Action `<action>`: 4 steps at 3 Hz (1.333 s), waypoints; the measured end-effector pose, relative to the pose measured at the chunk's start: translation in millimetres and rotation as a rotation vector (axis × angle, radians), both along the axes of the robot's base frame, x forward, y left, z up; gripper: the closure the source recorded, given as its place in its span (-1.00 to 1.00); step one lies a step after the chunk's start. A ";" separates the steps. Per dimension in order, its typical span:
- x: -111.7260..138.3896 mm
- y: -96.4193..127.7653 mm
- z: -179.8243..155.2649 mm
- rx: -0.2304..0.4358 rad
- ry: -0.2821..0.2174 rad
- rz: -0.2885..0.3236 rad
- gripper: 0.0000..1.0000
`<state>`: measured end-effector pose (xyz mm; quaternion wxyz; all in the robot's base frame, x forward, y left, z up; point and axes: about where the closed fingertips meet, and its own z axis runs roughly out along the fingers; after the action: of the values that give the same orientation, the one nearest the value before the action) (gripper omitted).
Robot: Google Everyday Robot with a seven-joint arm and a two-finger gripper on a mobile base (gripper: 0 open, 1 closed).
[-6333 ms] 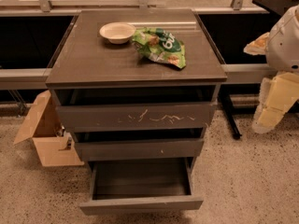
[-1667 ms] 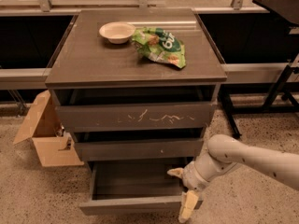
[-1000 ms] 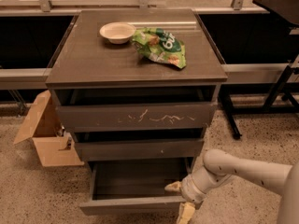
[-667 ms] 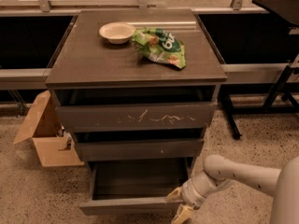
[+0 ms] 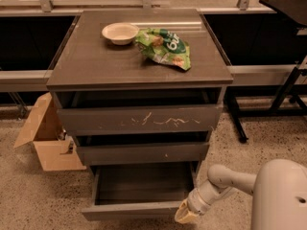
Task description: Close bottom drawer
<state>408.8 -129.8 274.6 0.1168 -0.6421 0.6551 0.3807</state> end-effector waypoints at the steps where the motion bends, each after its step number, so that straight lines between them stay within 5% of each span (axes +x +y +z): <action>1: 6.2 -2.7 -11.0 0.001 0.002 -0.012 1.00; 4: 6.3 4.1 -58.3 -0.059 -0.026 -0.006 1.00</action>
Offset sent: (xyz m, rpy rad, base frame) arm 0.0062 -0.0028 -0.0110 0.0007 0.0024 -0.0118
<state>415.1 -125.7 216.3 0.1073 -0.6483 0.6663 0.3524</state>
